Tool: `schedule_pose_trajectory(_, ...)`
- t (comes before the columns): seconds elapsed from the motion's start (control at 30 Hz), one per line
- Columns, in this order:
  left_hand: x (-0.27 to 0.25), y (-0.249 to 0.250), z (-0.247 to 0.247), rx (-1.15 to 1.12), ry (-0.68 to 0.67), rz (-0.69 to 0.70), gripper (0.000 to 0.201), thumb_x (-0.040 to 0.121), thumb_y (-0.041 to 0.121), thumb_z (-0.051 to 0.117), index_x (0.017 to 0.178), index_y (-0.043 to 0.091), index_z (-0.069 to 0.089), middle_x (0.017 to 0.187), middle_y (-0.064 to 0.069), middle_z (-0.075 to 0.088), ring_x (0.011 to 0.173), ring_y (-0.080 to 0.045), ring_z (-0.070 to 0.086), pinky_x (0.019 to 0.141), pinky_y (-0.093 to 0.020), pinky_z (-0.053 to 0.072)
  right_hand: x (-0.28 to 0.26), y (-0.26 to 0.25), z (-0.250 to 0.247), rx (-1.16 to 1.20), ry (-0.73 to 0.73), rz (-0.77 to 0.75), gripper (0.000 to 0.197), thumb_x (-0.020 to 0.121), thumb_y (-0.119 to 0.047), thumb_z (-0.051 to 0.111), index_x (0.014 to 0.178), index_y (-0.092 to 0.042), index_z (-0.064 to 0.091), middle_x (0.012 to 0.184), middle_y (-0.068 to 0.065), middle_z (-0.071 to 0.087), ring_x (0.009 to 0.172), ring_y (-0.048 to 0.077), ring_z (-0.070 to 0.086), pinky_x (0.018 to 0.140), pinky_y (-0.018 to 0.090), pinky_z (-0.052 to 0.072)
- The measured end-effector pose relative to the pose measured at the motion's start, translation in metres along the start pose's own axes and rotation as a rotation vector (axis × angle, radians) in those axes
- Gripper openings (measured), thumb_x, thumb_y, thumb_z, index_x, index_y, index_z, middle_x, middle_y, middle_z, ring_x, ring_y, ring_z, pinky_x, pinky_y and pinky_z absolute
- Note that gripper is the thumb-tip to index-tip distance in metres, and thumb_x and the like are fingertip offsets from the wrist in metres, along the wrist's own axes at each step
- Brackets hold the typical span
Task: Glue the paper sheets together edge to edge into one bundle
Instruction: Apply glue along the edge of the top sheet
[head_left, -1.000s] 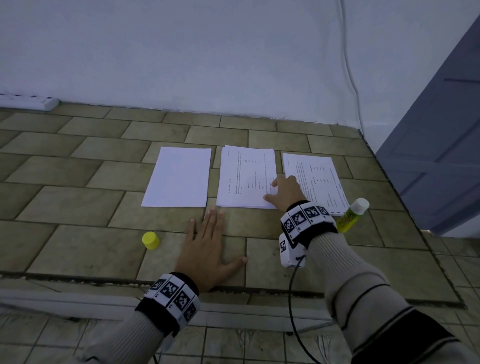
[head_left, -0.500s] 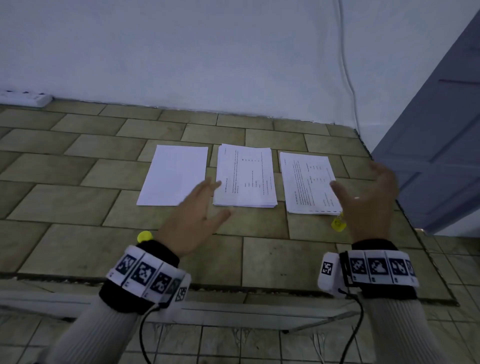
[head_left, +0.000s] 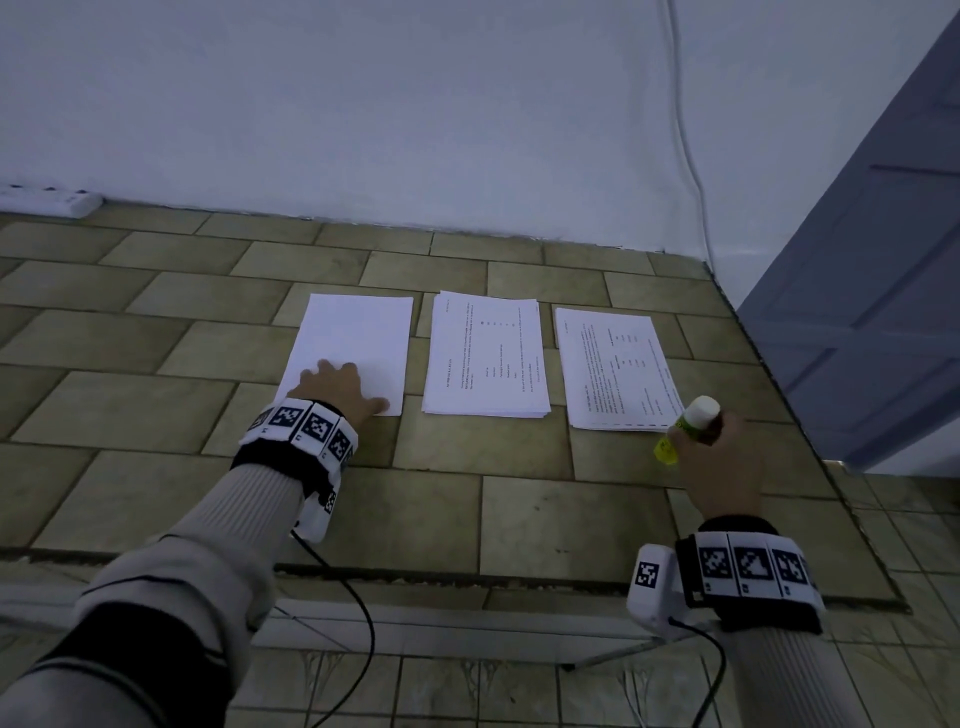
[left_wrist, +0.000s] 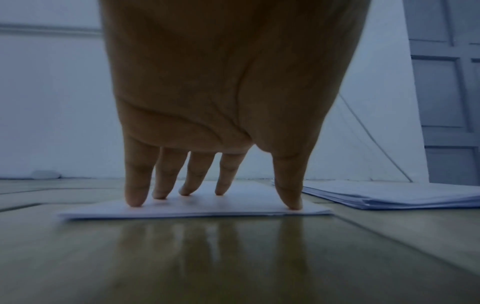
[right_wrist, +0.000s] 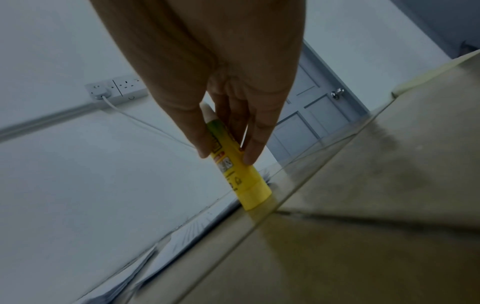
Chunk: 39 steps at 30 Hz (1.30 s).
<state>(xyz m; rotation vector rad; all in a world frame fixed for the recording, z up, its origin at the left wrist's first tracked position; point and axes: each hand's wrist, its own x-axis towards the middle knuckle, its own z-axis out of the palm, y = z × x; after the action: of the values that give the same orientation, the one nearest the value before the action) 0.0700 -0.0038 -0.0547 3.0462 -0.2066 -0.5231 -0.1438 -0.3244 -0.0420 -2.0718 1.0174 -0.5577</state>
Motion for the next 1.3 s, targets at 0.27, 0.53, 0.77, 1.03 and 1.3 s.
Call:
schedule_pose_trajectory(0.27,-0.001,-0.006,0.000,0.034,0.094,0.070,0.054,0.092,0.052,0.055,0.125,0.010,0.050,0.120,-0.013,0.058,0.107,-0.030,0.058,0.088,-0.040,0.049,0.003,0.002,0.000,-0.011,0.008,-0.020,0.030,0.087,-0.014,0.065,0.111,0.000,0.054,0.108,0.018,0.060,0.092,0.023,0.051,0.077,0.033,0.038)
schedule_pose_trajectory(0.53,-0.014,-0.004,-0.011,-0.167,0.251,0.069,0.049,0.098,0.043,0.049,0.134,0.010,0.048,0.133,-0.014,0.054,0.118,-0.032,0.053,0.094,-0.042,0.045,0.004,0.002,0.000,-0.004,-0.001,-0.028,0.031,0.086,-0.013,0.067,0.111,0.001,0.055,0.107,0.019,0.061,0.093,0.026,0.054,0.077,0.033,0.039)
schedule_pose_trajectory(0.77,-0.072,0.019,-0.043,-0.430,0.206,0.500,0.046,0.091,0.030,0.065,0.134,0.018,0.052,0.147,-0.004,0.043,0.132,-0.022,0.042,0.104,-0.034,0.034,0.002,0.001,-0.002,0.014,-0.016,-0.022,0.032,0.086,-0.013,0.067,0.113,0.001,0.057,0.110,0.018,0.062,0.096,0.026,0.055,0.078,0.031,0.038)
schedule_pose_trajectory(1.03,-0.112,0.043,0.008,-0.142,-0.188,0.830,0.053,0.088,0.040,0.067,0.137,0.035,0.049,0.156,0.005,0.031,0.146,-0.011,0.017,0.120,-0.034,0.016,0.002,-0.002,-0.003,0.012,-0.039,-0.004,0.033,0.087,-0.014,0.067,0.115,-0.002,0.057,0.110,0.015,0.062,0.092,0.021,0.051,0.078,0.030,0.036)
schedule_pose_trajectory(1.3,-0.116,0.038,0.023,0.226,-0.234,0.837,0.066,0.092,0.044,0.059,0.148,0.043,0.026,0.163,-0.001,-0.009,0.148,-0.020,-0.019,0.118,-0.044,-0.009,0.002,0.001,-0.006,-0.008,-0.068,-0.059,0.039,0.083,-0.009,0.071,0.118,0.000,0.059,0.112,0.018,0.065,0.102,0.029,0.059,0.080,0.028,0.038)
